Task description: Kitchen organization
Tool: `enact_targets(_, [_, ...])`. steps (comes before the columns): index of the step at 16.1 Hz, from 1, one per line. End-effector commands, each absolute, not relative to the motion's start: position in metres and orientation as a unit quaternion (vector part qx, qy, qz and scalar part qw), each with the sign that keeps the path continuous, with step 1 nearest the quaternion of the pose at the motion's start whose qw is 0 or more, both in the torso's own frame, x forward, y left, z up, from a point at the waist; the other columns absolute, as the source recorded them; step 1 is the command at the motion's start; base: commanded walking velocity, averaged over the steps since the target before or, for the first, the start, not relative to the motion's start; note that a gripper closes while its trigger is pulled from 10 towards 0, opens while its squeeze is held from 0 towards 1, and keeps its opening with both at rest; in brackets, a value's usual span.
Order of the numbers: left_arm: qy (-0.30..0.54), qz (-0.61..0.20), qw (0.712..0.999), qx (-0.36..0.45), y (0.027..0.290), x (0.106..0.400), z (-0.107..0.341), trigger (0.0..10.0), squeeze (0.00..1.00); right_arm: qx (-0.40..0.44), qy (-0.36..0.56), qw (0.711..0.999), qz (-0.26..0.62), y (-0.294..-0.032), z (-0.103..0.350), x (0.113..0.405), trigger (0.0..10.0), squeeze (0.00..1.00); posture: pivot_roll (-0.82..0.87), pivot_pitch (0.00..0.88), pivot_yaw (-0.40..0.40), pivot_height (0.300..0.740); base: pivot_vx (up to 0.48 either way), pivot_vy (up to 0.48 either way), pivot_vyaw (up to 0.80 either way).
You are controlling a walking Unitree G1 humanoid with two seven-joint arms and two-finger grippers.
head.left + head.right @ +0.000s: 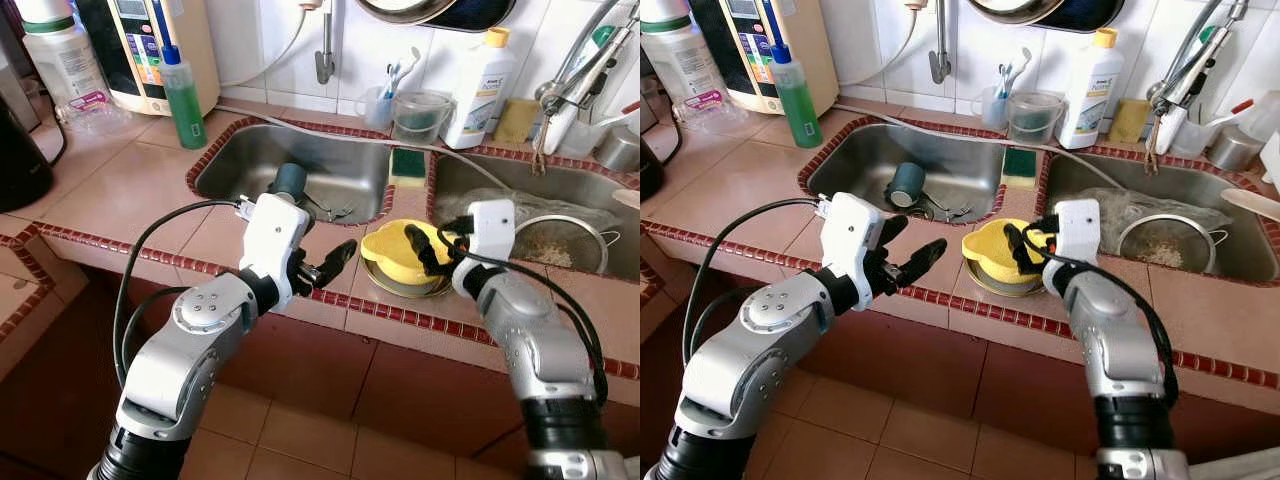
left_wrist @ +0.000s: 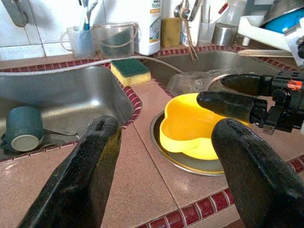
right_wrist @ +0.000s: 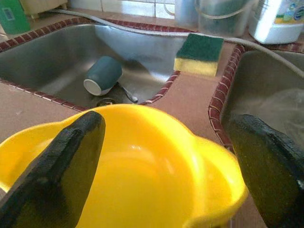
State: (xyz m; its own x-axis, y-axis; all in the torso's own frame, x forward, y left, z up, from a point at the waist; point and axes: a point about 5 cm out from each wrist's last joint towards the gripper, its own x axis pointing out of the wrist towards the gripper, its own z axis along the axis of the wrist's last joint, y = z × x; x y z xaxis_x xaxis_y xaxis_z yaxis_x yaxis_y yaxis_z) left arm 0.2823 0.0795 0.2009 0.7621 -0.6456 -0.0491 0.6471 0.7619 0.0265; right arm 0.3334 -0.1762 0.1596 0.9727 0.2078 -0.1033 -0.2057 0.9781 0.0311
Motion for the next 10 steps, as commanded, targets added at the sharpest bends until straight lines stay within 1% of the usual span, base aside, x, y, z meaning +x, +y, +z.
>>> enact_targets(1, [0.019, -0.351, 0.936, 0.022, 0.076, 0.28, 0.201, 10.0, 0.0, 0.005, 0.039, 0.995, 0.094, -0.177, 0.165, 0.329, 10.0, 0.0, -0.14, 0.049, 0.008, 0.74, 0.0, 0.0, 0.0])
enact_targets(2, [0.019, -0.352, 0.935, 0.022, 0.076, 0.28, 0.201, 10.0, 0.0, 0.014, 0.043, 0.995, 0.092, -0.178, 0.163, 0.328, 10.0, 0.0, -0.14, 0.049, 0.007, 0.74, 0.0, 0.0, 0.0])
enact_targets(4, [0.019, -0.354, 0.935, 0.021, 0.075, 0.279, 0.201, 10.0, 0.0, 0.003, 0.044, 0.996, 0.077, -0.178, 0.158, 0.323, 10.0, 0.0, -0.14, 0.046, 0.006, 0.74, 0.0, 0.0, 0.0])
enact_targets(8, [0.019, -0.354, 0.935, 0.019, 0.074, 0.278, 0.2, 10.0, 0.0, 0.009, 0.043, 0.999, 0.016, -0.181, 0.15, 0.315, 10.0, 0.0, -0.15, 0.04, -0.002, 0.74, 0.0, 0.0, 0.0])
enact_targets(10, [0.021, -0.357, 0.934, 0.017, 0.072, 0.277, 0.198, 10.0, 0.0, 0.022, 0.053, 0.998, -0.009, -0.177, 0.145, 0.313, 10.0, 0.0, -0.15, 0.043, -0.001, 0.74, 0.0, 0.0, 0.0])
